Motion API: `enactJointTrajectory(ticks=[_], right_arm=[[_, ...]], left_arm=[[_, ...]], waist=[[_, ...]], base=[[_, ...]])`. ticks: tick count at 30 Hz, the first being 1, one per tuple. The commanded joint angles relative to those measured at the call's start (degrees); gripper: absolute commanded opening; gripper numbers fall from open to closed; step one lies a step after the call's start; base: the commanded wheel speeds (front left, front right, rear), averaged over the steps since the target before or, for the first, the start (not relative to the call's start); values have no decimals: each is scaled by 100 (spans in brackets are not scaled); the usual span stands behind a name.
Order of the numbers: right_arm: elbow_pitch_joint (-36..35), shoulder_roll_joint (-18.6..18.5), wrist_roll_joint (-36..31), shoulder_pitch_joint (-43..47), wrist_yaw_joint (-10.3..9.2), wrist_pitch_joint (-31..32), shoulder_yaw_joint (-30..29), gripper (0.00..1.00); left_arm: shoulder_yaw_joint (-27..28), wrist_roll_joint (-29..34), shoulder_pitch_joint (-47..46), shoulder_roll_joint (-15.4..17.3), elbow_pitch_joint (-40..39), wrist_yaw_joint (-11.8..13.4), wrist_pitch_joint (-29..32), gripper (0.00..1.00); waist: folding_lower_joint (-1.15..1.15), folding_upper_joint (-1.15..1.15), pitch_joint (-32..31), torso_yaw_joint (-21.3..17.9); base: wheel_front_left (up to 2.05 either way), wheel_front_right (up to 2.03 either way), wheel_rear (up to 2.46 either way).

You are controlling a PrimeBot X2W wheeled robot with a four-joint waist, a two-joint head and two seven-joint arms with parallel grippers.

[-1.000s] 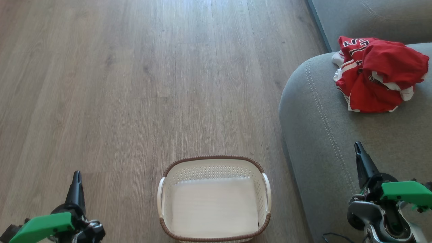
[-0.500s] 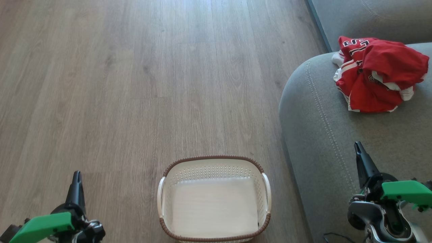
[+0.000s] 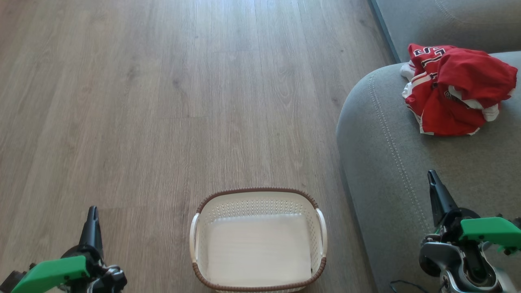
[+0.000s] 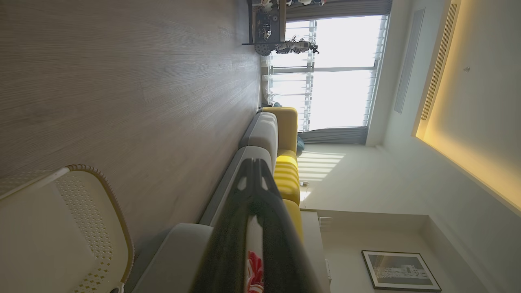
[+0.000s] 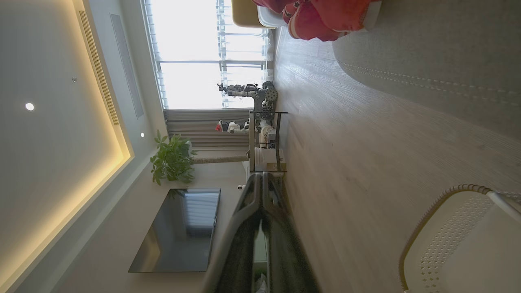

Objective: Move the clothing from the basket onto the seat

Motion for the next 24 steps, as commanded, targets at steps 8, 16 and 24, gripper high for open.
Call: enactJointTrajectory(ticks=[8, 16, 24], right_arm=[[-231, -140, 86, -303, 0, -71, 183, 0], [-238, -181, 135, -300, 0, -115, 238, 0], [-247, -224, 186, -297, 0, -161, 296, 0]], left_arm=[[198, -6, -270, 56, -213, -50, 39, 0], [199, -6, -270, 55, -214, -50, 39, 0], [199, -5, -269, 55, -214, -50, 39, 0]], waist=[[0, 0, 0, 0], [0, 0, 0, 0], [0, 0, 1, 0]], base=[[0, 0, 0], [0, 0, 0], [0, 0, 0]])
